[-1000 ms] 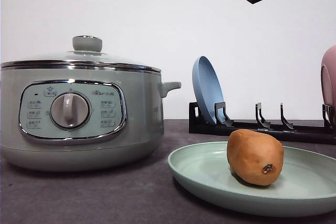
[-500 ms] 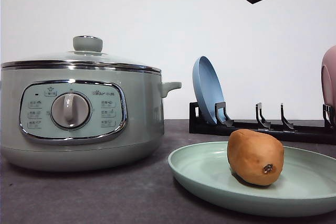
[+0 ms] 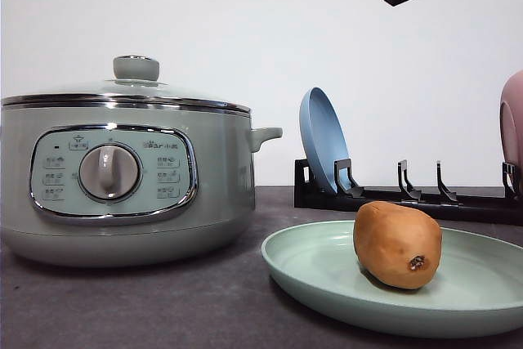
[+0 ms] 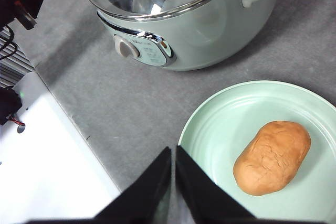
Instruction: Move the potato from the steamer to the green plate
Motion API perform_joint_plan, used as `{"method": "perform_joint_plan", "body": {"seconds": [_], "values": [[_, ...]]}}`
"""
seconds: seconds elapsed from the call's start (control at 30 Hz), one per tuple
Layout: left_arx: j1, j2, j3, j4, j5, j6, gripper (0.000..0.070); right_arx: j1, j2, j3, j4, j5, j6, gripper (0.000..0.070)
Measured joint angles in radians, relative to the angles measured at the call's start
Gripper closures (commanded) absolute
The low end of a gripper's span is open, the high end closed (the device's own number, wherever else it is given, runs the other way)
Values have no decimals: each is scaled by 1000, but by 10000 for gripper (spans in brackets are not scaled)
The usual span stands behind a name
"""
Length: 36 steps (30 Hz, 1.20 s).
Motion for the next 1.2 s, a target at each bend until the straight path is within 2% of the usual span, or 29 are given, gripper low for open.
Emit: {"method": "perform_joint_plan", "body": {"seconds": [0.27, 0.4, 0.57, 0.9, 1.03, 1.2], "values": [[0, 0, 0, 0, 0, 0, 700, -4, -2, 0, 0, 8, -10, 700], [0, 0, 0, 0, 0, 0, 700, -51, -49, -1, 36, 108, -72, 700], [0, 0, 0, 0, 0, 0, 700, -175, -193, -70, 233, 132, -97, 700], [0, 0, 0, 0, 0, 0, 700, -494, -555, -428, 542, 136, -105, 700], [0, 0, 0, 0, 0, 0, 700, -568, -668, -568, 658, 150, -105, 700], [0, 0, 0, 0, 0, 0, 700, -613, -781, -709, 735, 225, -105, 700]]}}
